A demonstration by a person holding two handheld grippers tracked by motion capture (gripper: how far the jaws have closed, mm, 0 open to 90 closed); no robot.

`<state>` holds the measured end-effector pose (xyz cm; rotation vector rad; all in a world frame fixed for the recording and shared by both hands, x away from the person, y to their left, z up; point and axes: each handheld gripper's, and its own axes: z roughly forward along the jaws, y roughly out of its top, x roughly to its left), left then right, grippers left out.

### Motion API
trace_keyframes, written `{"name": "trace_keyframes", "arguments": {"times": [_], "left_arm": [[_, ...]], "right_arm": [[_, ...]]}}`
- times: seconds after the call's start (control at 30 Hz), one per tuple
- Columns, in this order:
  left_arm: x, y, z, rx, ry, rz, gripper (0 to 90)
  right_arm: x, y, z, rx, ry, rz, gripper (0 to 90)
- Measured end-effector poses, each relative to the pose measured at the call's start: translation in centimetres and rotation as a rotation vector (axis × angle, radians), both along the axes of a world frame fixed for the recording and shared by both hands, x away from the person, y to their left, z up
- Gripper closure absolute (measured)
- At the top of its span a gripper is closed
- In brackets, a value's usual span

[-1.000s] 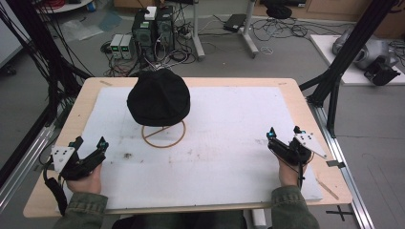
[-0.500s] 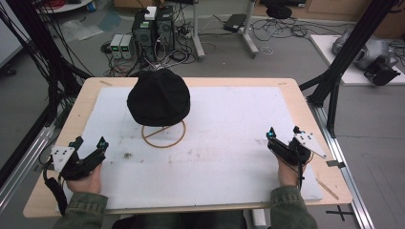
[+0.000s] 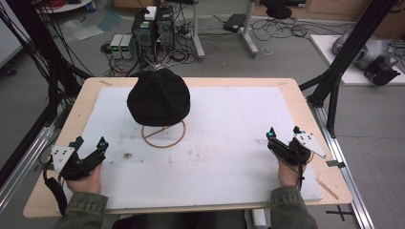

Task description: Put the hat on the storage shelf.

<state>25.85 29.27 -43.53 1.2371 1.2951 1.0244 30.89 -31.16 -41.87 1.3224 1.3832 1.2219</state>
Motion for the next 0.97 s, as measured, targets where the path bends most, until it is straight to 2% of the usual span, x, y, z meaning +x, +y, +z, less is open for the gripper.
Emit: {"name": "trace_keyframes", "arguments": {"times": [0.13, 0.57, 0.97], "left_arm": [[0.07, 0.0, -0.05, -0.013, 0.004, -0.003, 22.1], [0.16, -0.01, -0.08, -0.016, 0.005, -0.008, 22.2], [0.31, 0.04, -0.12, -0.025, 0.01, -0.014, 22.3]], "right_arm": [[-0.01, 0.0, 0.0, -0.001, 0.004, 0.001, 11.3], [-0.07, -0.16, 0.06, 0.005, 0.0, 0.0, 11.3], [-0.11, -0.11, -0.03, -0.002, 0.016, 0.003, 11.3]]}}
